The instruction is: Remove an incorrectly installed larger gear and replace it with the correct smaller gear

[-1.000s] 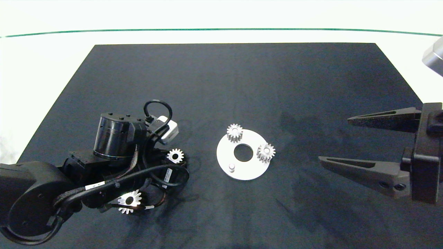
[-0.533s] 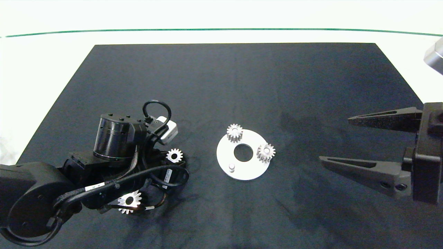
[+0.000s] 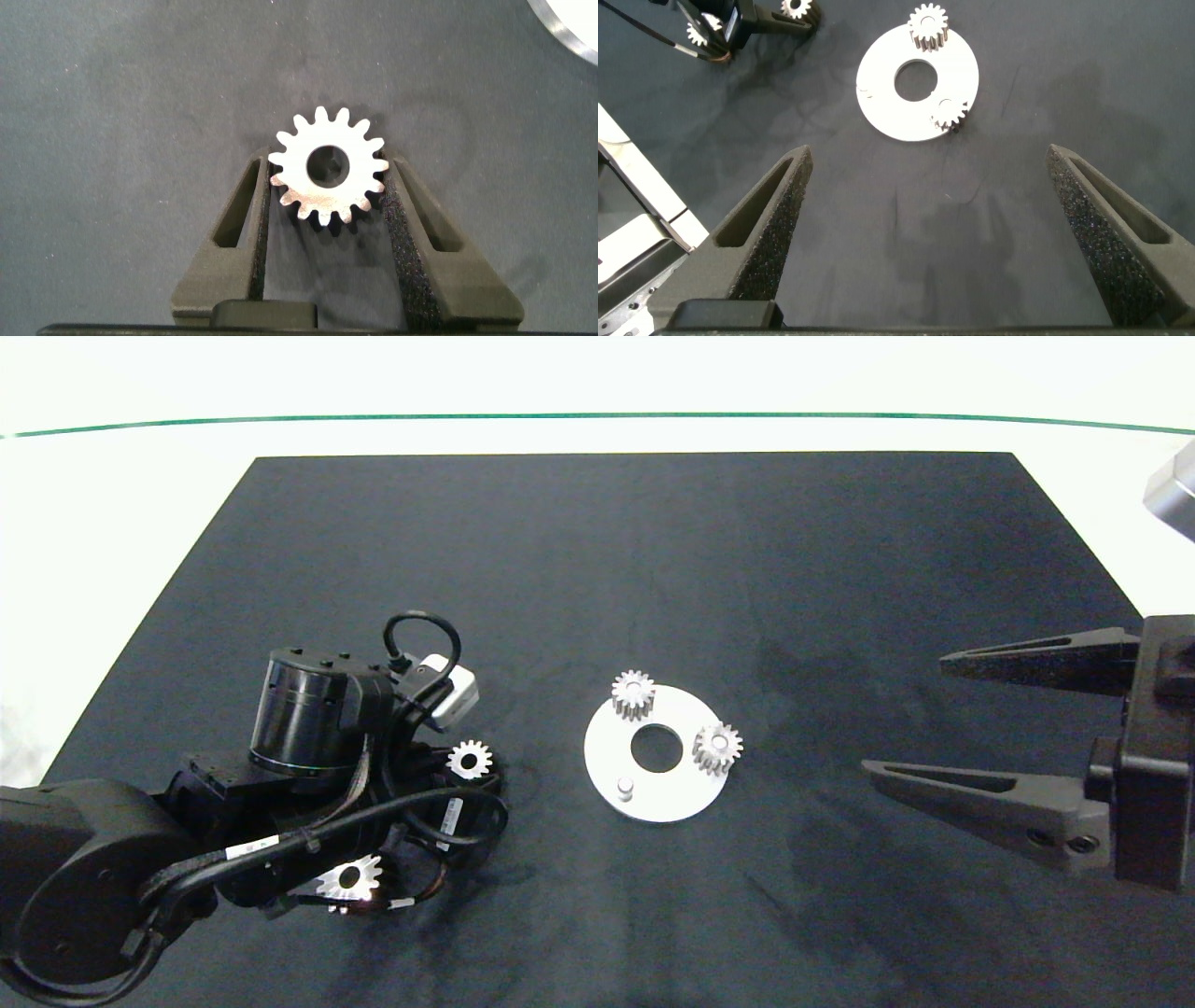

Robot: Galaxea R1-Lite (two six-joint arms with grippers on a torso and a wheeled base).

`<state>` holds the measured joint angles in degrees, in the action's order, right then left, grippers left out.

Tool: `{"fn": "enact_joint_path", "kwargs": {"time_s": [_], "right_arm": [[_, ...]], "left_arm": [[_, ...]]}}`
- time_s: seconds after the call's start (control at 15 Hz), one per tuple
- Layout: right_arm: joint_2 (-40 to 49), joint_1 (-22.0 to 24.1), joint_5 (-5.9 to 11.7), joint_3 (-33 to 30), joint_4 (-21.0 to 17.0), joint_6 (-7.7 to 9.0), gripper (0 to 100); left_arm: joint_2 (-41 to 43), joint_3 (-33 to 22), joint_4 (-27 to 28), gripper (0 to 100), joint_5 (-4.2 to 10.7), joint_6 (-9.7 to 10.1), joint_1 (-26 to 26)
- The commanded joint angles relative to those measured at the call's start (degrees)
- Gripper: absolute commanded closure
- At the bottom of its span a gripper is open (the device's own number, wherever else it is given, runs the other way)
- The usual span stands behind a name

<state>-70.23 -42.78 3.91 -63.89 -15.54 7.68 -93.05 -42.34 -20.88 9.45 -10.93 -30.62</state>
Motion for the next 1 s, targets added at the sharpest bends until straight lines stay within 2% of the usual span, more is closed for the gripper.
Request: {"fn": "enact_joint_path", "kwargs": {"time_s": [0.07, 0.2, 0.47, 0.67, 0.87, 0.93, 1.0], "right_arm": [[0.09, -0.03, 0.04, 0.08, -0.10, 0.05, 0], [0.27, -0.03, 0.04, 0.08, -0.10, 0.05, 0], [1.59, -0.03, 0.22, 0.17, -0.10, 0.05, 0], [5.45, 0.15, 2.15, 1.84, -0.19, 0.05, 0], [9.32, 3.58, 3.47, 2.98, -1.68, -0.03, 0], [10.20, 4.81, 4.35, 2.98, -2.56, -0.03, 0], [11.43, 6.65, 5.67, 3.33, -2.74, -0.12, 0]], "left_arm": [[1.56, 0.15, -0.04, 81, 0.04, -0.14, -1.37], [3.67, -0.03, 1.28, 81, 0.04, -0.14, -2.86], [7.36, -1.87, 7.79, 81, 0.13, -0.05, -6.20], [7.36, -1.96, 7.87, 81, 0.40, -0.05, -7.70], [6.92, -2.75, 7.87, 81, 2.24, -0.05, -11.30], [6.65, -3.37, 7.87, 81, 2.86, 0.04, -12.88], [6.21, -4.24, 7.87, 81, 4.18, 0.04, -14.55]]}}
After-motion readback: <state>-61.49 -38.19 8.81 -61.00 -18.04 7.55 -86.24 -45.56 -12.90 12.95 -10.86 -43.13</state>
